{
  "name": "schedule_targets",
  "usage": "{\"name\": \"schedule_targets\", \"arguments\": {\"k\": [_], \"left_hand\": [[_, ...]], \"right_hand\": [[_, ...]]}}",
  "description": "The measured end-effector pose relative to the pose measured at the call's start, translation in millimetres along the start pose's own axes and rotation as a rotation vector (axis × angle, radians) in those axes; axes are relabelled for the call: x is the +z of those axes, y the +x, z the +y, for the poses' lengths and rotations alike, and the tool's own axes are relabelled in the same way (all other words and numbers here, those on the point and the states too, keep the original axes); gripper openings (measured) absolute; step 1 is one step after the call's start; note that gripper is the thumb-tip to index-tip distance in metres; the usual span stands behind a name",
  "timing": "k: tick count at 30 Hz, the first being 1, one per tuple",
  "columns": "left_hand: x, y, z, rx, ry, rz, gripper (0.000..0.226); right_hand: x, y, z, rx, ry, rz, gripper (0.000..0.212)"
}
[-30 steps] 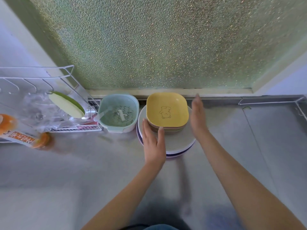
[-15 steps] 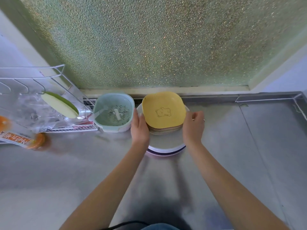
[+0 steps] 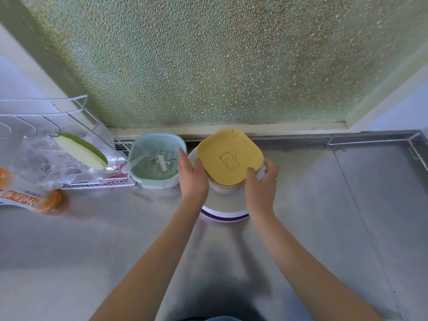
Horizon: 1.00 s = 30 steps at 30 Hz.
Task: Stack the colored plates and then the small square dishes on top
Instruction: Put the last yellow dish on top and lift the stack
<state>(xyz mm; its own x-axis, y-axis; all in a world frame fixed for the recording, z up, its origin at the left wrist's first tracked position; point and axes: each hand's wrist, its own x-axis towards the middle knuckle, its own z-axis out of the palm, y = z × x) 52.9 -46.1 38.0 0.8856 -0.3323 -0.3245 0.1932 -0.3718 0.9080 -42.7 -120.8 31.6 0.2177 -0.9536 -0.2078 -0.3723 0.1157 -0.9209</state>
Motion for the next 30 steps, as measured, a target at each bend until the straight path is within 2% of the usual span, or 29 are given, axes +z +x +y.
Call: {"name": "schedule_targets", "arguments": {"k": [2,6,10,12,15,17,19,22,26,30], "left_hand": [[2,-9,5,0.024,0.029,-0.003,0.065],[12,-12,5,0.035,0.173,-0.149,0.078],[-3,12,7,-0.006,0.075,-0.262,0.086],[-12,16,5,-0.04,0.043,-0.296,0.081],[-17,18,10,-0.029,-0.042,-0.23,0.055],[-12,23,17,-0.026,-0.035,-0.167,0.042],[-3,28,20,-0.035,0.01,-0.178,0.042],[9,27,11,0.064,0.112,-0.149,0.043],[13,29,-3,0.138,0.116,-0.057,0.039],[14,33,-4,0.133,0.143,-0.059,0.039]], "right_hand": [[1,16,-6,0.016,0.034,0.024,0.047],[9,52,-12,-0.023,0.027,-0.071,0.045],[8,33,0,-0.155,-0.07,-0.143,0.055],[4,14,9,-0.16,0.005,-0.129,0.057],[-5,17,7,-0.171,0.131,-0.095,0.046],[-5,41,-7,-0.095,0.181,-0.132,0.041],[-1,65,-20,-0.035,0.089,-0.223,0.039],[8,73,-20,-0.027,-0.171,-0.339,0.037],[13,65,6,-0.213,-0.215,-0.257,0.031],[14,66,6,-0.199,-0.215,-0.224,0.033]]}}
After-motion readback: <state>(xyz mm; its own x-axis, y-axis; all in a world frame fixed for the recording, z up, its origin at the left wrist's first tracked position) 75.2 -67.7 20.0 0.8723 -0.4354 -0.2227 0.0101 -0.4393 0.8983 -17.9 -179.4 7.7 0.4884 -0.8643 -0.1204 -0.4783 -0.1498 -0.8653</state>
